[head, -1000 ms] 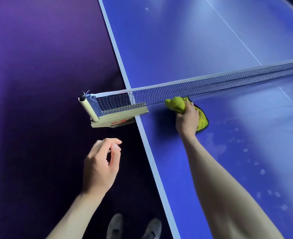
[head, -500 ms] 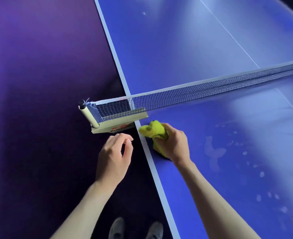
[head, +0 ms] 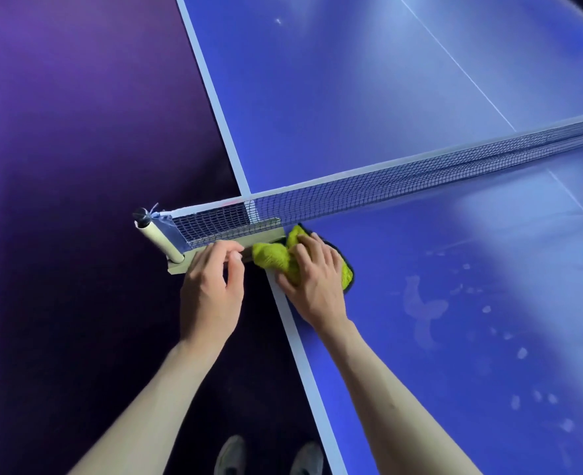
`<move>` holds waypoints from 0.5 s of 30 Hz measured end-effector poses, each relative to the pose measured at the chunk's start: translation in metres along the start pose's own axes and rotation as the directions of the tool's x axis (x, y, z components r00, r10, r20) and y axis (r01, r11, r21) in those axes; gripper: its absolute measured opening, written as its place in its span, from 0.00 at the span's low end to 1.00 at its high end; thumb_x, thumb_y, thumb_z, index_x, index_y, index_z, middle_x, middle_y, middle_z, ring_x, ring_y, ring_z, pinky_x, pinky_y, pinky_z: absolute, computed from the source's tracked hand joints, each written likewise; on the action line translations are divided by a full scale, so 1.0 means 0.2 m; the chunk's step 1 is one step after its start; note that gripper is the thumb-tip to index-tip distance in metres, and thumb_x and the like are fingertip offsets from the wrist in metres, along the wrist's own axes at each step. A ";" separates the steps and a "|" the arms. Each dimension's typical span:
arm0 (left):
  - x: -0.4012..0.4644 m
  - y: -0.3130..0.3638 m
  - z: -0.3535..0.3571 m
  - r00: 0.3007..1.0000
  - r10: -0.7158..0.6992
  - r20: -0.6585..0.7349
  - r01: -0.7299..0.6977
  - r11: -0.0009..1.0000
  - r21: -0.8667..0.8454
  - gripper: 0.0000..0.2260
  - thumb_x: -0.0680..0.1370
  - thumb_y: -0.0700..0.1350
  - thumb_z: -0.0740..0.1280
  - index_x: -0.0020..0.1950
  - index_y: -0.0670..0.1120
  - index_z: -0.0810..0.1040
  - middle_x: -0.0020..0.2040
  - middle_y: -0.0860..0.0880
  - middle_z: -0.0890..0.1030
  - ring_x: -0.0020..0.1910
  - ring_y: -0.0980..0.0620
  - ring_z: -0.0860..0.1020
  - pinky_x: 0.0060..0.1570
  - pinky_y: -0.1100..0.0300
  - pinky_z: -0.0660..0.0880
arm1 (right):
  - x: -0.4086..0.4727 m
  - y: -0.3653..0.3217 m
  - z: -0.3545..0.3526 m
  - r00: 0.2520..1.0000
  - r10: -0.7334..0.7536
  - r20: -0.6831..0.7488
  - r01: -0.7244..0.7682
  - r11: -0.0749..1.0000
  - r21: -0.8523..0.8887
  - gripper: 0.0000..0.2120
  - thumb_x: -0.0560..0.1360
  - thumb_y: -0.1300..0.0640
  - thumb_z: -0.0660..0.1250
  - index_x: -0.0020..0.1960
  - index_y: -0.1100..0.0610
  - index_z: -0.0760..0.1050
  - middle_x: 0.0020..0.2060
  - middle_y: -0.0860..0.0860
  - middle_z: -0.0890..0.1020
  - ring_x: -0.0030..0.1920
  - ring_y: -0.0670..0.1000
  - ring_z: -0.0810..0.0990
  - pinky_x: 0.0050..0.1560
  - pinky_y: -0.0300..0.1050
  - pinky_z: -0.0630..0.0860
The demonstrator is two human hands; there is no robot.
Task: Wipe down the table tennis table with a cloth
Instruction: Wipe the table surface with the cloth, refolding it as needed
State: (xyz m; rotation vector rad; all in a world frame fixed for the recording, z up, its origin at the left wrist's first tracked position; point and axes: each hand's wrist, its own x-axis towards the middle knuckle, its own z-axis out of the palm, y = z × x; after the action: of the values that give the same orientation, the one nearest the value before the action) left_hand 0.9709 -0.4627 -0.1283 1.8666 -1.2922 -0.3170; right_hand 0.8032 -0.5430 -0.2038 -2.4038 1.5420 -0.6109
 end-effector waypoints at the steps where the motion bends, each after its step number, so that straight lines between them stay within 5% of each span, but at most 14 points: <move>1: 0.00 0.00 0.01 1.000 -0.008 -0.005 0.008 1.000 -0.013 0.06 0.83 0.40 0.62 0.53 0.47 0.78 0.49 0.53 0.81 0.50 0.51 0.78 0.52 0.50 0.78 | 0.00 0.03 0.00 0.998 -0.055 -0.001 0.055 0.998 0.018 0.23 0.76 0.39 0.67 0.63 0.55 0.76 0.69 0.55 0.77 0.73 0.60 0.72 0.71 0.61 0.67; 4: 0.03 0.00 0.05 1.000 0.016 0.000 -0.016 1.000 -0.011 0.06 0.83 0.39 0.63 0.53 0.46 0.78 0.49 0.53 0.81 0.50 0.53 0.77 0.52 0.49 0.78 | 0.02 0.10 -0.02 0.979 -0.204 0.024 0.202 0.977 0.065 0.20 0.76 0.42 0.69 0.60 0.55 0.78 0.69 0.53 0.78 0.72 0.58 0.74 0.72 0.57 0.68; 8: 0.06 0.00 0.06 0.997 0.072 0.028 -0.072 0.997 0.012 0.06 0.83 0.38 0.62 0.54 0.46 0.79 0.50 0.53 0.81 0.51 0.52 0.78 0.53 0.48 0.77 | 0.12 0.34 -0.09 0.952 -0.302 0.052 0.298 0.951 0.082 0.15 0.75 0.47 0.70 0.57 0.55 0.77 0.66 0.53 0.79 0.73 0.57 0.73 0.76 0.67 0.61; 11: 0.08 -0.01 0.05 0.996 0.090 0.021 -0.091 0.995 0.028 0.06 0.83 0.39 0.62 0.54 0.45 0.79 0.50 0.53 0.81 0.51 0.51 0.78 0.53 0.49 0.77 | 0.25 0.52 -0.14 0.984 0.118 -0.132 -0.110 0.992 0.067 0.19 0.72 0.54 0.73 0.60 0.58 0.77 0.60 0.57 0.81 0.67 0.62 0.78 0.71 0.65 0.70; 13: 0.11 -0.01 0.02 0.992 0.123 0.002 -0.122 0.991 0.062 0.07 0.83 0.39 0.61 0.54 0.44 0.79 0.50 0.52 0.81 0.51 0.50 0.78 0.53 0.52 0.76 | 0.30 0.46 -0.14 0.856 0.444 -0.264 -0.427 0.896 0.123 0.18 0.70 0.53 0.70 0.58 0.59 0.77 0.55 0.59 0.82 0.59 0.65 0.79 0.64 0.63 0.75; 15: 0.14 0.01 0.02 0.988 0.153 -0.032 -0.150 0.985 0.084 0.08 0.83 0.39 0.60 0.53 0.43 0.79 0.49 0.51 0.82 0.50 0.49 0.78 0.52 0.54 0.75 | 0.26 0.25 -0.07 0.862 0.424 -0.276 -0.398 0.905 0.148 0.19 0.70 0.50 0.67 0.57 0.58 0.76 0.54 0.57 0.81 0.56 0.64 0.78 0.64 0.61 0.75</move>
State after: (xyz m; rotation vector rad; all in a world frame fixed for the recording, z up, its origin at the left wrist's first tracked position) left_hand 0.9797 -0.4893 -0.1225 1.8193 -1.4305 -0.1495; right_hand 0.7741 -0.6112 -0.1996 -1.8866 2.0281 -0.9553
